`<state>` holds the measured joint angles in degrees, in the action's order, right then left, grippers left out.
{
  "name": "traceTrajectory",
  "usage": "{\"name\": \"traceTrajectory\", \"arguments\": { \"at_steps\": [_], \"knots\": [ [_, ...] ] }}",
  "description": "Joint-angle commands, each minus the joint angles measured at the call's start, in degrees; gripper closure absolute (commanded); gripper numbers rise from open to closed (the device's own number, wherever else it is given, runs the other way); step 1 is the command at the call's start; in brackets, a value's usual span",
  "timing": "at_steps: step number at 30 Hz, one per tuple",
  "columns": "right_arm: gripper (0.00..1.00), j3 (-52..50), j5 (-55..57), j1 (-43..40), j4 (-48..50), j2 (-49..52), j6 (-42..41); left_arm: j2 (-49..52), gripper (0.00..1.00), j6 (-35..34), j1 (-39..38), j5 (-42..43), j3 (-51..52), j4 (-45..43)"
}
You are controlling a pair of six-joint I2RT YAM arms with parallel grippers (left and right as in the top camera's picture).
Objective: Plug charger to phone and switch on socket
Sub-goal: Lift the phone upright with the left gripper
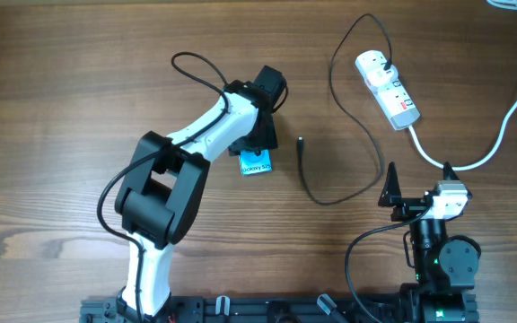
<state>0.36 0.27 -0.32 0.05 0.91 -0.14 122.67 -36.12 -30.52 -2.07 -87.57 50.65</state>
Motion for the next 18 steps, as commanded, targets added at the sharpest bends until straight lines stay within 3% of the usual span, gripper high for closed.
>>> {"name": "traceTrajectory", "arguments": {
  "at_steps": [1,12,18],
  "knots": [
    [0.00,-0.07,0.57,-0.26,0.35,-0.11,0.09,-0.81,0.39,-0.42,1.60,1.62,2.38,1.99],
    [0.00,-0.07,0.57,-0.26,0.37,-0.11,0.07,-7.34,0.37,-0.39,4.81,12.37,2.38,2.54],
    [0.00,-0.07,0.57,-0.26,0.35,-0.11,0.09,-9.33,0.36,-0.39,6.91,24.87,2.38,2.51]
  ]
}}
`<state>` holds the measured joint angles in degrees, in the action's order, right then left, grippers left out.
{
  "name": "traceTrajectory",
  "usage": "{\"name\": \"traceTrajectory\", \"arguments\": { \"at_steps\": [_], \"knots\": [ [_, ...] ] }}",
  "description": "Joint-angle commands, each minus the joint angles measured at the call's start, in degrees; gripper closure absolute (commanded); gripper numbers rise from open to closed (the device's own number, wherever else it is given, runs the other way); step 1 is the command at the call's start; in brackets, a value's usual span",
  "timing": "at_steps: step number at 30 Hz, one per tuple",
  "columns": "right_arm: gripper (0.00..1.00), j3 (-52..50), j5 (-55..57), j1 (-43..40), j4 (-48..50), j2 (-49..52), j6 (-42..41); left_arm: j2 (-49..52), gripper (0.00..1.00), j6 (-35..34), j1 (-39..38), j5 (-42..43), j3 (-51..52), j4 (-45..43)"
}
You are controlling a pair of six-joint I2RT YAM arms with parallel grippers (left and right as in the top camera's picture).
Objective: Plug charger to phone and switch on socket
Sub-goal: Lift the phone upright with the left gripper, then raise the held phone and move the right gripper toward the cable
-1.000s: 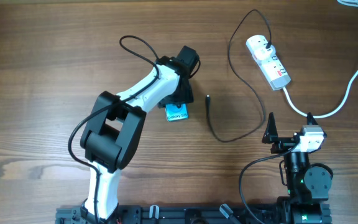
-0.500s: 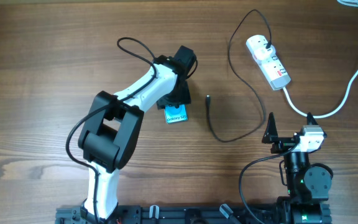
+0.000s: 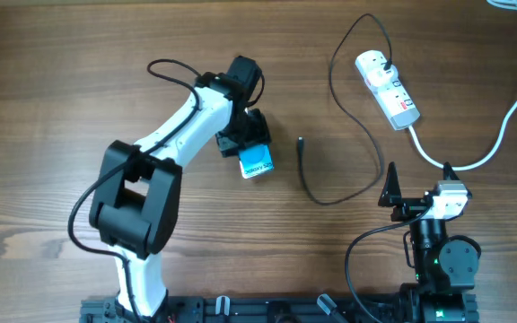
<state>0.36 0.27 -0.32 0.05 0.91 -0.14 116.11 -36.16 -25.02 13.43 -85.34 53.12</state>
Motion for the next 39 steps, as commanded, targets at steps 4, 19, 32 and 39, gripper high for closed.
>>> {"name": "traceTrajectory", "arguments": {
  "at_steps": [4,19,32,39],
  "knots": [
    [0.00,-0.07,0.57,-0.26,0.37,-0.11,0.09,-2.99,0.36,-0.33,4.00,20.39,0.15,-0.17],
    [0.00,-0.07,0.57,-0.26,0.37,-0.11,0.11,-2.97,0.32,-0.37,17.90,70.97,0.15,-5.42],
    [0.00,-0.07,-5.81,-0.26,4.50,-0.11,-7.30,-2.97,0.32,-5.29,19.41,76.91,0.15,-5.60],
    [0.00,-0.07,-18.27,-0.26,12.61,-0.11,-61.64,-2.97,0.32,-6.73,19.41,76.89,0.15,-5.64]
  ]
}}
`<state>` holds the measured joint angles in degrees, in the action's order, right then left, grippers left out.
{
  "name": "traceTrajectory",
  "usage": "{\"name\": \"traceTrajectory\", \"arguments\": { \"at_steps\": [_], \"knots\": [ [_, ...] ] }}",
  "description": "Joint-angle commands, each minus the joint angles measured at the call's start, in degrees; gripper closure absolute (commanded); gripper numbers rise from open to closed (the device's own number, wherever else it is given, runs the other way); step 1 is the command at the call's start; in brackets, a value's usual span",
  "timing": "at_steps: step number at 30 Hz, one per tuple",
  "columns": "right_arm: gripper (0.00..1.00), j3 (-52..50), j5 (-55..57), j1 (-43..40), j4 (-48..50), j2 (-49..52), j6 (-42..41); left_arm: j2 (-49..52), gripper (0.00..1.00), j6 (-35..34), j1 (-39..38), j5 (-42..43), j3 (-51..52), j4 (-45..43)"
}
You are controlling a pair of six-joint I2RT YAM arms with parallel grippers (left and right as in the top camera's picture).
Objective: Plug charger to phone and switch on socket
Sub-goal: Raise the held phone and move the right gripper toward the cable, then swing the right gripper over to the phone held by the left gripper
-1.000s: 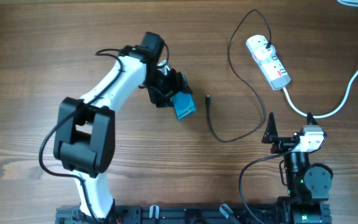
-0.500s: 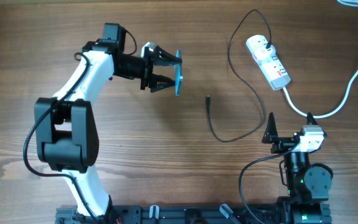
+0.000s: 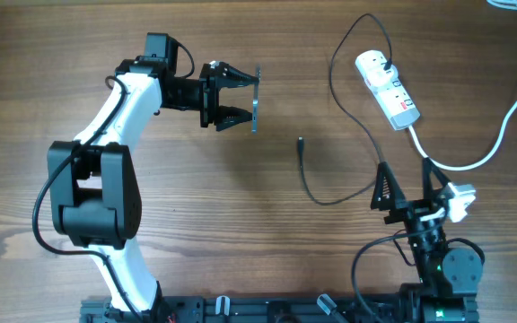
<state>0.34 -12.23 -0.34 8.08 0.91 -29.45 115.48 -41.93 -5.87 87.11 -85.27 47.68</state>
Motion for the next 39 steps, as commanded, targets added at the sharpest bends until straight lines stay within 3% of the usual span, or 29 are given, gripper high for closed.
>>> {"name": "traceTrajectory", "arguments": {
  "at_steps": [1,4,7,9,14,17,21,23,26,32,36,39],
  "knots": [
    [0.00,-0.04,-7.98,-0.24,8.59,-0.11,-35.63,-2.34,0.32,-0.98,0.26,3.21,0.09,-0.20],
    [0.00,0.26,-14.71,-0.24,24.96,-0.11,-31.74,-2.34,0.32,-0.98,0.26,3.21,0.09,-0.22],
    [0.00,4.85,-15.63,-0.24,26.01,-0.02,-29.59,-2.34,0.32,-1.03,0.26,3.21,0.09,-0.17],
    [0.00,11.58,-16.55,-0.24,17.99,1.07,-21.92,-2.34,0.32,-2.21,0.26,3.21,0.09,-0.20],
    [0.00,32.33,-16.28,-0.24,-17.22,11.96,3.54,-2.34,0.32,-5.07,0.26,3.13,0.09,-1.29],
    [0.00,42.73,-13.44,-0.24,-34.99,22.62,7.48,-2.34,0.32,-6.60,0.26,3.15,0.09,-1.27],
    [0.00,46.53,-17.88,-0.24,-38.58,34.07,7.45,-2.34,0.33,-6.99,0.26,3.21,0.09,-1.25],
    [0.00,46.53,-24.13,-0.24,-38.77,38.97,1.27,-2.34,0.32,-7.30,0.26,3.21,0.09,-1.22],
    [0.00,46.66,-32.13,-0.15,-37.81,44.13,8.94,-2.34,0.33,-8.83,0.26,3.21,0.09,-1.25],
    [0.00,50.01,-12.13,4.11,-47.04,46.14,8.44,-2.34,0.33,-9.57,0.26,3.21,0.09,-1.25],
    [0.01,61.35,5.03,17.27,-57.07,50.45,8.44,-2.34,0.32,-9.55,0.26,2.73,0.09,-1.29],
    [0.01,71.08,9.90,27.36,-61.26,58.05,8.26,-2.34,0.32,-9.57,0.26,2.08,0.09,-1.29]
  ]
}}
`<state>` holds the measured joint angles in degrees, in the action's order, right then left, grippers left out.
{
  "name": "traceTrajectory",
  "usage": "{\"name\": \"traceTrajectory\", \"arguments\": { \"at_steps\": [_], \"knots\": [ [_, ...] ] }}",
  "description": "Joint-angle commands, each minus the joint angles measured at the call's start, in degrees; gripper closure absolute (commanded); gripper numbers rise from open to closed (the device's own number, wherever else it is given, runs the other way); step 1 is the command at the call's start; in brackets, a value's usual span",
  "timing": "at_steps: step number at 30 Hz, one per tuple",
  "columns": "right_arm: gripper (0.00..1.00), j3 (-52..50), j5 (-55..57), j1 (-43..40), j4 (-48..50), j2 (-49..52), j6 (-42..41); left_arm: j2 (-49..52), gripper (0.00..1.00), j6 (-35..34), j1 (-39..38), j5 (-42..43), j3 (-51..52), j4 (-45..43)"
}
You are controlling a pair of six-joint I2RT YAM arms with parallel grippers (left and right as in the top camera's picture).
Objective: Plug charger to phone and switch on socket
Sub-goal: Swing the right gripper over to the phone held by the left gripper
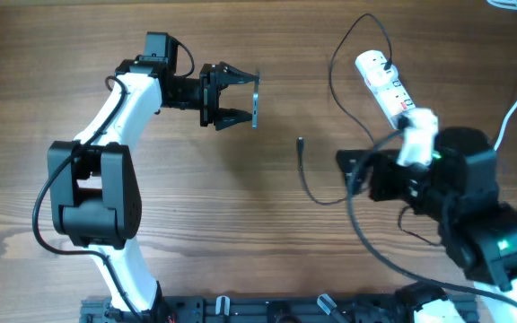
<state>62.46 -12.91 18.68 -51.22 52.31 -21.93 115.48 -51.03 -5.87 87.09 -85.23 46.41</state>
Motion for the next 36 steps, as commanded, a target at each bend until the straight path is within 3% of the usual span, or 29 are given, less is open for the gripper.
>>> {"name": "traceTrajectory", "arguments": {
  "at_steps": [1,5,10,16,19,24,28,36],
  "knots": [
    [0.01,12.94,14.86,12.68,-3.91,10.38,0.26,-2.34,0.32,-0.48,0.26,2.01,0.04,-0.02],
    [0.01,25.27,33.07,26.75,-9.29,24.52,-4.24,-2.34,0.32,-0.48,0.26,2.01,0.04,0.00],
    [0.01,36.48,41.46,31.50,-10.88,39.06,-17.09,-2.34,0.32,-0.46,0.24,2.01,0.04,0.00],
    [0.08,36.57,40.15,32.92,-2.29,42.10,-16.63,-2.34,0.32,-0.46,0.24,1.97,0.04,0.00],
    [0.17,36.44,40.92,33.22,-1.27,43.60,-19.12,-2.34,0.32,-0.46,0.24,1.99,0.04,0.00],
    [0.19,36.44,43.10,33.24,-1.68,47.58,-20.22,-2.34,0.32,-0.46,0.26,1.99,0.04,0.00],
    [0.41,36.44,43.60,33.22,-1.31,47.69,-20.26,-2.34,0.32,-0.46,0.26,2.01,0.04,0.02],
    [0.41,36.44,46.58,33.18,-0.07,50.47,-20.17,-2.34,0.32,-0.46,0.26,2.03,0.04,0.02]
  ]
}}
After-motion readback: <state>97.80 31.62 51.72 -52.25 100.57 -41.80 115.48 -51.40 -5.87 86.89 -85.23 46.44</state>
